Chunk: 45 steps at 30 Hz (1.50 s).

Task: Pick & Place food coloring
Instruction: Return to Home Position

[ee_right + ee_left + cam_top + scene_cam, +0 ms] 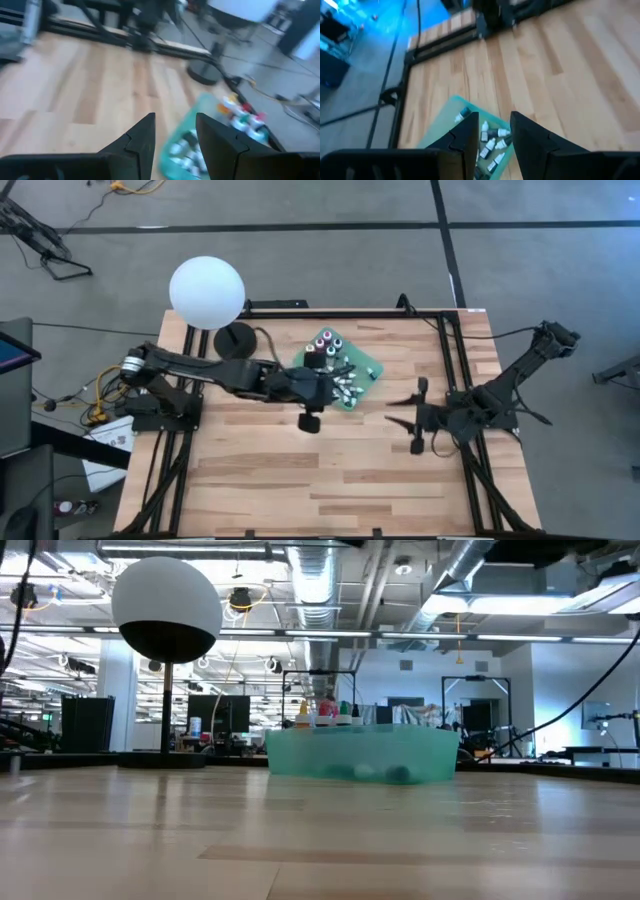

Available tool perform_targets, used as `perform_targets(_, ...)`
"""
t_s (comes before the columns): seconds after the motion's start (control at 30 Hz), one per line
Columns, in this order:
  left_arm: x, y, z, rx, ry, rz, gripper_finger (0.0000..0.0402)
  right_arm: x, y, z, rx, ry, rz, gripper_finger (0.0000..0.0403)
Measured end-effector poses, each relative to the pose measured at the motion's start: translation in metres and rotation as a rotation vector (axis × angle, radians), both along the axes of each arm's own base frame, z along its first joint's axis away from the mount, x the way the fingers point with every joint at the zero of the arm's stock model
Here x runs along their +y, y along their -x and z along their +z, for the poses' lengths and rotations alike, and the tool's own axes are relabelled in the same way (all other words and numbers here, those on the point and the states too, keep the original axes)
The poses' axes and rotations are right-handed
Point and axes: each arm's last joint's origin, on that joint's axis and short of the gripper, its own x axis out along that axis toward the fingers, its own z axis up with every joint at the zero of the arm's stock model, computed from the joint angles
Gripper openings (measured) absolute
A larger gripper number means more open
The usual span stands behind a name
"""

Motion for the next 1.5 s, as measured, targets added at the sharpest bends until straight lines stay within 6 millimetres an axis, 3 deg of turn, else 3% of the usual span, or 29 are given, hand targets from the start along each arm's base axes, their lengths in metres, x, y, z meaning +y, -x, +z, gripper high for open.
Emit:
perform_targets(0.27,-0.012,0.052,0.042,-0.052,0.047,-0.062,0.0107,-0.045,-0.013,0.002,0.077,-0.064,-0.015,0.0134)
perform_targets(0.47,-0.016,0.098,0.048,-0.158,0.064,-0.058,0.0107,-0.070,-0.013,0.010,0.065,-0.071,0.041,0.0134)
perform_targets(0.67,-0.009,0.144,0.030,-0.328,0.081,-0.036,0.0107,-0.084,0.000,0.022,-0.022,-0.092,0.075,0.0134)
perform_targets(0.87,0.001,0.178,-0.003,-0.476,0.109,-0.018,0.0107,-0.091,0.015,0.006,-0.133,-0.114,0.061,0.0134)
perform_targets(1.17,0.011,0.209,-0.041,-0.617,0.121,-0.005,0.0107,-0.097,0.042,-0.035,-0.263,-0.188,0.043,0.0134)
perform_targets(1.5,0.015,0.225,-0.075,-0.666,0.145,-0.001,0.0107,-0.098,0.056,-0.062,-0.328,-0.218,0.048,0.0134)
